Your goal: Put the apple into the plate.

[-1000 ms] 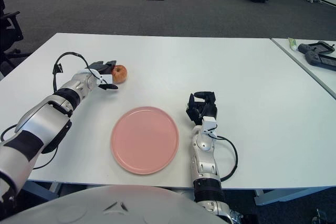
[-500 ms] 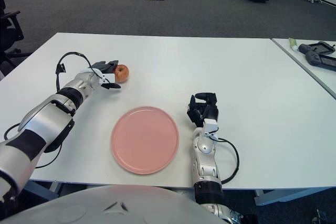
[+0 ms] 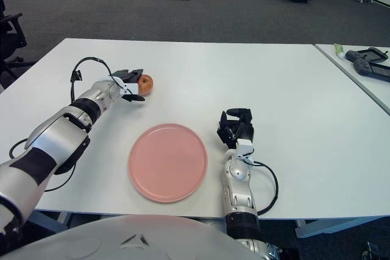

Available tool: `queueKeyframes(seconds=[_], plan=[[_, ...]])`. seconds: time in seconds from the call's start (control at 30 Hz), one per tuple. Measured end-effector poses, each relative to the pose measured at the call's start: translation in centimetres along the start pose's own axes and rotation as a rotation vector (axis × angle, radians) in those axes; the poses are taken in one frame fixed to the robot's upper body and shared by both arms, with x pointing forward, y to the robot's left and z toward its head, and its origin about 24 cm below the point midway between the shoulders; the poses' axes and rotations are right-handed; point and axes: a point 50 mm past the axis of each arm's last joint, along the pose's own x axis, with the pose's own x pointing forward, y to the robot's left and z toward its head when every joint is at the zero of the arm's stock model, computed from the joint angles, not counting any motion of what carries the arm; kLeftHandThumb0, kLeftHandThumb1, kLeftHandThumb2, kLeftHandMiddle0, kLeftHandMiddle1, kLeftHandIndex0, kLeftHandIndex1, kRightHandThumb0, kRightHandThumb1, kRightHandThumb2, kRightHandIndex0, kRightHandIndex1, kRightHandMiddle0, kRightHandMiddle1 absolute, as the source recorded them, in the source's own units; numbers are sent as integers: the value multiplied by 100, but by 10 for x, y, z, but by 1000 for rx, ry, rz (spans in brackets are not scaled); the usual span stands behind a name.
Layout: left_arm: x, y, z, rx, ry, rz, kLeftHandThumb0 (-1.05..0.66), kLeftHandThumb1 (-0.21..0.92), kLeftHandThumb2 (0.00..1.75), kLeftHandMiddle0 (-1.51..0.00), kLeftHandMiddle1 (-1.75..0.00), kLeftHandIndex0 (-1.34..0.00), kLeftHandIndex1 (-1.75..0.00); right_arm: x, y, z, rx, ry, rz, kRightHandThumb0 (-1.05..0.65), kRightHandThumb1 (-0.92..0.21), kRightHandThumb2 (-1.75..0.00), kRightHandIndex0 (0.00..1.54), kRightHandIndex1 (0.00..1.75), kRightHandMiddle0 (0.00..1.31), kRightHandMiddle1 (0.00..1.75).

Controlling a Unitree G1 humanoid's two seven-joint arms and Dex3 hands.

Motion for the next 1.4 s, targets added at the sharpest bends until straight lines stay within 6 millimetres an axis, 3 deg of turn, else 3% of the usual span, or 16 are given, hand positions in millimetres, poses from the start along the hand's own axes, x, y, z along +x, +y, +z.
queueKeyframes(seconds=[0.3,0.43,0.57,0.8,1.4], plan=[[0,2,0,69,10,-11,-92,92,38,-10,-8,0,-21,0,-1,0,1,-1,-3,-36,-78,-72,51,146,27,175],[0,2,1,103,9,-8,-92,92,39,-9,-21,0,-31,0,-1,0,-1,0,-4,-36,-79,-72,51,146,27,175],[1,2,2,142,9,-2,-92,92,41,-2,-46,0,-40,-1,-1,1,-2,1,-5,-36,-79,-71,51,146,27,175],[1,2,3,198,-1,14,-93,92,43,0,-65,0,-54,-2,-2,1,-3,1,-8,-36,-79,-72,53,146,27,175],[1,3,11,331,-43,45,-87,92,41,-3,-85,0,-73,-2,-2,1,-2,-1,-14,-36,-78,-72,52,145,27,175]])
